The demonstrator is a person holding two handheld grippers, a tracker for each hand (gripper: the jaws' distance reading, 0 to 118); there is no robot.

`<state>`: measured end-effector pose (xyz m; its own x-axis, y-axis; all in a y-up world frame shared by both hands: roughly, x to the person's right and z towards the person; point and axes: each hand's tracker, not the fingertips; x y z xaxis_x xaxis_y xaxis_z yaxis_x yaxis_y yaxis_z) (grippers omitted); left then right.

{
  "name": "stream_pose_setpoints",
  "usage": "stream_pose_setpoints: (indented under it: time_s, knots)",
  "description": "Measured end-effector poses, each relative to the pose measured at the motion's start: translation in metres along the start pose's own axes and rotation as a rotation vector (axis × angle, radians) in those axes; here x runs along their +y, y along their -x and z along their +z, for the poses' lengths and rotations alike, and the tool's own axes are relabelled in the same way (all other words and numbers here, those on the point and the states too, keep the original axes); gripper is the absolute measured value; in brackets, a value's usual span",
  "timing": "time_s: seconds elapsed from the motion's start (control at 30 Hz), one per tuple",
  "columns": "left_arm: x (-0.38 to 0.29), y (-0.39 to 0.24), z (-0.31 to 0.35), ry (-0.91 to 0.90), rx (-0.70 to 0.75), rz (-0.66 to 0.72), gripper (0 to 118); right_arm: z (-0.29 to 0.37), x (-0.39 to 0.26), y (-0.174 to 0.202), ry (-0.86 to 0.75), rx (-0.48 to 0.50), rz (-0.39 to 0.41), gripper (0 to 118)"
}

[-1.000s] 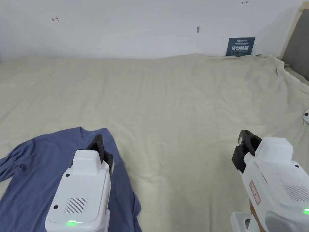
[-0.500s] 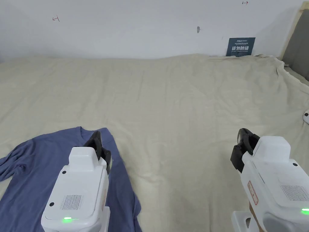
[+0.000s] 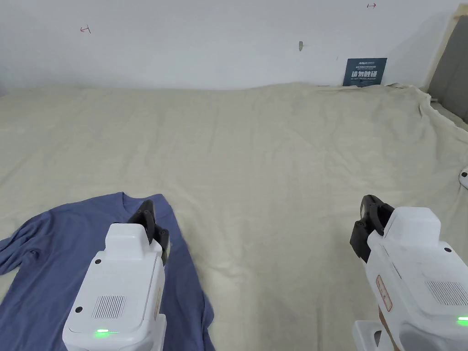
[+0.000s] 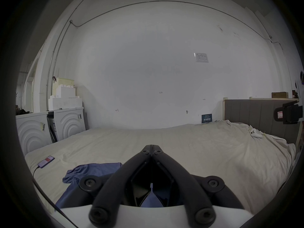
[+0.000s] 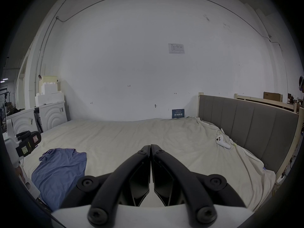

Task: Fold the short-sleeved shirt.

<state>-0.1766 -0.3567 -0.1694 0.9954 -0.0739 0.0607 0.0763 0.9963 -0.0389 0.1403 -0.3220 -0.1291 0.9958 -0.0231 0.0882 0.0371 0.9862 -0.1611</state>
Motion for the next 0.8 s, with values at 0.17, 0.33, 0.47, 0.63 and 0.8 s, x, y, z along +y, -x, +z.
stream_pose_setpoints:
  time_s: [0.17, 0.33, 0.47, 0.63, 0.8]
  knots:
    - [0.0, 0.0, 0.0, -0.002, 0.0, -0.009, 0, -0.002, -0.002, -0.003, -0.003, 0.002, 0.003, 0]
    - [0.002, 0.002, 0.001, -0.006, 0.002, -0.006, 0, -0.001, -0.001, 0.001, -0.003, 0.005, 0.003, 0]
    - [0.003, 0.01, 0.004, -0.009, 0.016, -0.01, 0, -0.005, 0.0, 0.007, -0.013, 0.021, 0.012, 0]
    - [0.008, 0.034, 0.015, -0.017, 0.079, 0.009, 0, -0.012, 0.005, 0.031, -0.022, 0.081, 0.024, 0]
    - [0.007, 0.076, 0.032, -0.015, 0.185, -0.003, 0, -0.017, 0.012, 0.075, -0.041, 0.179, 0.04, 0]
